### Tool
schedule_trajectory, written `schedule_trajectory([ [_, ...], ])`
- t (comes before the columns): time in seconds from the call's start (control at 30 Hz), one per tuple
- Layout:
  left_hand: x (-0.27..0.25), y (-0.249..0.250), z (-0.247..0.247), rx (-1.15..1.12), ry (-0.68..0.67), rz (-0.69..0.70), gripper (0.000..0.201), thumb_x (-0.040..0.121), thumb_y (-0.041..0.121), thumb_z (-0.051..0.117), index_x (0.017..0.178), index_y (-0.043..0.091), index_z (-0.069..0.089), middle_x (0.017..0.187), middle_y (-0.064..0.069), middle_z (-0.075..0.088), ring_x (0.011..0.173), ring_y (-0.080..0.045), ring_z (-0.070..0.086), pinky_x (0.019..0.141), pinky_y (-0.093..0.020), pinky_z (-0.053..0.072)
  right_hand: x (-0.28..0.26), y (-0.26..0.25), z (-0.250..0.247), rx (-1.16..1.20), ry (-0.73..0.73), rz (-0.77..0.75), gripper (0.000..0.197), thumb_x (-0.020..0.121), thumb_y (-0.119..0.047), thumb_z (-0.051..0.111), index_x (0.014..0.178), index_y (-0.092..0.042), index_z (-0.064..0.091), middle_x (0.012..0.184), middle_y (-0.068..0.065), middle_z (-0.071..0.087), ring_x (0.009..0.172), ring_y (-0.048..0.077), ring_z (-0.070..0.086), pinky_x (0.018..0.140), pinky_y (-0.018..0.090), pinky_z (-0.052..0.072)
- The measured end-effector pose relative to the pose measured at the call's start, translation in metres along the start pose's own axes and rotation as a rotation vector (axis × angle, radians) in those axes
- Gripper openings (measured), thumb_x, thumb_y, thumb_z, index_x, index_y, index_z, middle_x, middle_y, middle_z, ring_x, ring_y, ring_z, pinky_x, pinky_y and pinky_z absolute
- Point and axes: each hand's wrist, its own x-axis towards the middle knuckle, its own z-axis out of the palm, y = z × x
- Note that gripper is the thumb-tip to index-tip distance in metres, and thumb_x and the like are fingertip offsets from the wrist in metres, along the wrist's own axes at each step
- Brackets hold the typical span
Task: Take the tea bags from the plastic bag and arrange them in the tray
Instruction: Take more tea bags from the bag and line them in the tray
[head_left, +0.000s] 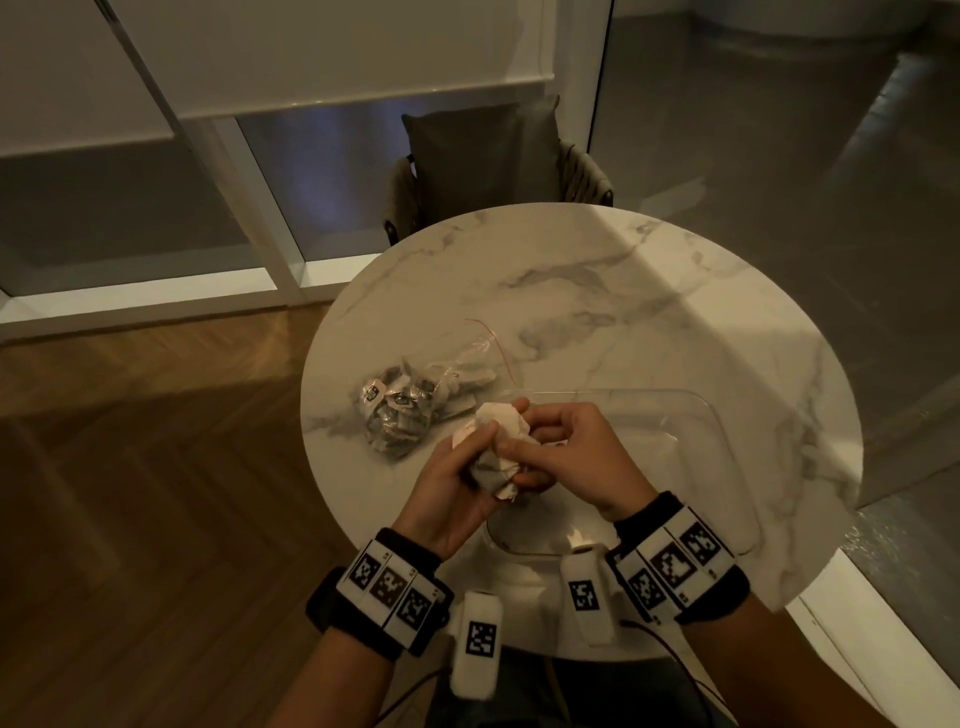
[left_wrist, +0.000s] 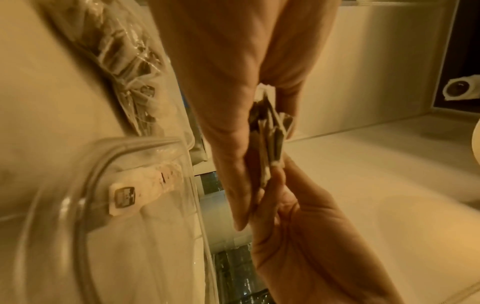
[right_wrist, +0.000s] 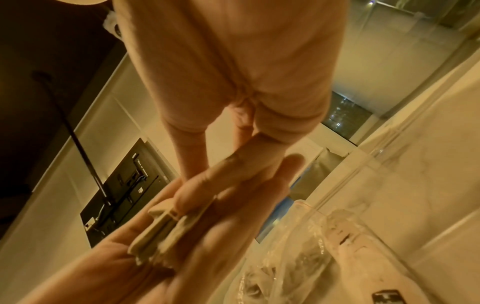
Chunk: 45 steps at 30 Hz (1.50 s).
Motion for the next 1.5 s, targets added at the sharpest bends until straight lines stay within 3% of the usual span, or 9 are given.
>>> schedule_trajectory([
  [0.13, -0.009, -0.008, 0.002, 0.010, 0.096, -0.047, 0.037, 0.102, 0.019, 0.043, 0.131, 0.001, 0.057, 0.125, -0.023, 0.065, 0.101, -0.030, 0.069, 0.080, -0.042, 0.060, -0.004, 0.006, 0.000, -0.166, 0.092, 0.009, 0.019, 0.076, -0.010, 0.082, 0.091, -0.011, 0.071, 0.061, -0.001, 0.065, 0.056, 0.010, 0.066, 0.052, 0.025, 0.058],
  [0.33, -0.014, -0.013, 0.000, -0.055, 0.158, -0.084, 0.034, 0.100, 0.015, 0.049, 0.126, -0.007, 0.056, 0.117, -0.026, 0.067, 0.101, -0.032, 0.070, 0.083, -0.042, 0.060, -0.005, 0.008, -0.008, -0.633, 0.221, -0.139, 0.022, 0.067, -0.035, 0.085, 0.081, -0.028, 0.070, 0.060, 0.001, 0.064, 0.056, 0.010, 0.061, 0.064, 0.035, 0.055],
  [0.43, -0.015, -0.014, 0.000, 0.011, 0.143, -0.086, 0.031, 0.099, 0.016, 0.051, 0.118, -0.006, 0.061, 0.112, -0.026, 0.069, 0.092, -0.033, 0.073, 0.076, -0.035, 0.062, -0.003, 0.004, -0.010, -0.551, 0.112, -0.164, 0.023, 0.073, -0.035, 0.083, 0.092, -0.026, 0.073, 0.058, 0.004, 0.059, 0.054, 0.007, 0.055, 0.067, 0.036, 0.053],
  [0.53, -0.014, -0.013, -0.003, 0.129, 0.141, -0.055, 0.027, 0.093, 0.019, 0.059, 0.106, -0.004, 0.064, 0.098, -0.024, 0.072, 0.080, -0.028, 0.074, 0.064, -0.029, 0.061, -0.006, 0.002, -0.013, -0.463, -0.087, -0.070, 0.047, 0.072, -0.028, 0.086, 0.115, -0.020, 0.069, 0.050, -0.007, 0.057, 0.043, -0.001, 0.052, 0.054, 0.019, 0.044],
  [0.6, -0.014, -0.012, -0.004, 0.222, 0.127, -0.045, 0.032, 0.086, 0.022, 0.064, 0.104, -0.004, 0.063, 0.088, -0.021, 0.069, 0.070, -0.026, 0.073, 0.058, -0.027, 0.059, -0.007, 0.004, -0.015, -0.453, -0.133, -0.038, 0.057, 0.070, -0.025, 0.086, 0.122, -0.018, 0.064, 0.046, -0.007, 0.057, 0.039, 0.001, 0.049, 0.049, 0.019, 0.041],
  [0.73, -0.016, -0.011, -0.005, 0.310, 0.103, -0.045, 0.039, 0.088, 0.023, 0.063, 0.115, -0.005, 0.060, 0.087, -0.021, 0.069, 0.066, -0.025, 0.072, 0.050, -0.027, 0.057, -0.006, 0.006, -0.019, -0.416, -0.128, -0.022, 0.044, 0.071, -0.020, 0.086, 0.110, -0.016, 0.067, 0.042, -0.006, 0.054, 0.035, 0.005, 0.044, 0.040, 0.021, 0.037],
  [0.93, -0.019, -0.008, -0.002, 0.308, 0.092, -0.025, 0.030, 0.089, 0.028, 0.057, 0.106, 0.004, 0.064, 0.088, -0.020, 0.073, 0.066, -0.023, 0.073, 0.049, -0.024, 0.056, -0.006, 0.000, -0.024, -0.224, -0.090, -0.013, 0.026, 0.081, -0.012, 0.077, 0.104, -0.005, 0.066, 0.047, 0.002, 0.060, 0.035, 0.013, 0.052, 0.038, 0.020, 0.041],
  [1.23, -0.015, -0.008, -0.006, 0.322, 0.195, -0.009, 0.025, 0.096, 0.013, 0.056, 0.119, 0.013, 0.064, 0.092, -0.020, 0.072, 0.064, -0.027, 0.070, 0.043, -0.022, 0.049, -0.013, -0.009, -0.026, -0.053, -0.166, -0.041, 0.014, 0.079, -0.007, 0.076, 0.090, 0.001, 0.071, 0.079, 0.018, 0.075, 0.068, 0.021, 0.074, 0.057, 0.021, 0.054],
  [1.5, -0.015, -0.009, 0.003, 0.328, 0.175, 0.021, 0.029, 0.088, 0.030, 0.063, 0.104, 0.007, 0.069, 0.089, -0.025, 0.072, 0.061, -0.026, 0.070, 0.042, -0.022, 0.049, -0.008, 0.000, -0.030, -0.160, -0.138, -0.102, 0.016, 0.074, -0.002, 0.081, 0.082, 0.004, 0.068, 0.080, 0.020, 0.072, 0.064, 0.021, 0.071, 0.059, 0.024, 0.055],
])
